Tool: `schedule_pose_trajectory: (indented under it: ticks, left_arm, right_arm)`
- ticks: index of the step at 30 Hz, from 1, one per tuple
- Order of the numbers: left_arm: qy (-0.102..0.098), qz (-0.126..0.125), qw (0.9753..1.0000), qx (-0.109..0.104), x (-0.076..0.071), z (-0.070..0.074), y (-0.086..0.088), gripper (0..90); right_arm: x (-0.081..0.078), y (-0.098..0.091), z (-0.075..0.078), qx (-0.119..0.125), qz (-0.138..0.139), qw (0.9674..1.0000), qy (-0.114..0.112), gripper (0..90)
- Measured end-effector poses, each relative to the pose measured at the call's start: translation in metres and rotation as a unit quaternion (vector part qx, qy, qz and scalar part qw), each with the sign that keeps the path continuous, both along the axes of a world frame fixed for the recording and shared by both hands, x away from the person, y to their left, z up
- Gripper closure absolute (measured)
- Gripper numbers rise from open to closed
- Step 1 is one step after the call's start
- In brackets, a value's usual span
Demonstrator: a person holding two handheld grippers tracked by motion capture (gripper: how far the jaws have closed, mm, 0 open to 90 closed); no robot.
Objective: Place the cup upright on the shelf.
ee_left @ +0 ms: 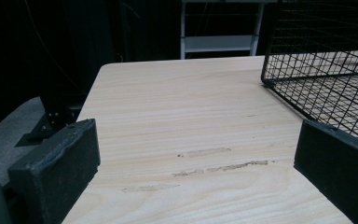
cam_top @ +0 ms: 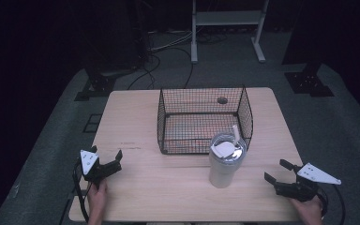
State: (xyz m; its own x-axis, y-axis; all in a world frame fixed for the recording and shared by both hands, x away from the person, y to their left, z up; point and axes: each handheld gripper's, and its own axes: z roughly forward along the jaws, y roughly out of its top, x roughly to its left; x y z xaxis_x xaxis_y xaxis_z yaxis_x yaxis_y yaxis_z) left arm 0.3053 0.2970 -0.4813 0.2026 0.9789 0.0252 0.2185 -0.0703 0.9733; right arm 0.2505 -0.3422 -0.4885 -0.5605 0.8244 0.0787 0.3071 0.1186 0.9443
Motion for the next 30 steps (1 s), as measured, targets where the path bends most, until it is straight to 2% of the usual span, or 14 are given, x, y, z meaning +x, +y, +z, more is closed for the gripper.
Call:
schedule_pose_trajectory:
  ticks: [2,11,14,21,27,30]
  left_arm:
    - [0.000,0.000,1.0000,0.000,0.000,0.000,0.000,0.0]
    - [-0.001,-0.002,1.0000,-0.004,-0.001,0.000,0.000,0.0]
    - [-0.002,-0.003,1.0000,-0.006,-0.001,0.000,0.001,0.0]
    - [-0.004,-0.005,1.0000,-0.004,-0.001,0.000,0.000,0.0]
    - [-0.004,-0.006,1.0000,-0.004,-0.001,0.000,0.000,0.0]
    - [-0.004,-0.006,1.0000,-0.004,-0.001,0.000,0.000,0.0]
  right_arm:
    - [0.000,0.000,0.001,0.003,0.002,1.0000,-0.001,13.1]
    - [-0.005,0.006,0.015,-0.009,0.018,0.9996,-0.021,13.0]
    - [-0.007,0.011,0.021,-0.005,0.031,0.9992,-0.026,12.9]
    - [-0.009,0.028,0.025,-0.001,0.069,0.9973,-0.026,12.5]
    - [-0.004,0.055,0.029,0.001,0.110,0.9936,-0.023,12.5]
    - [-0.003,0.061,0.029,0.005,0.117,0.9929,-0.024,12.5]
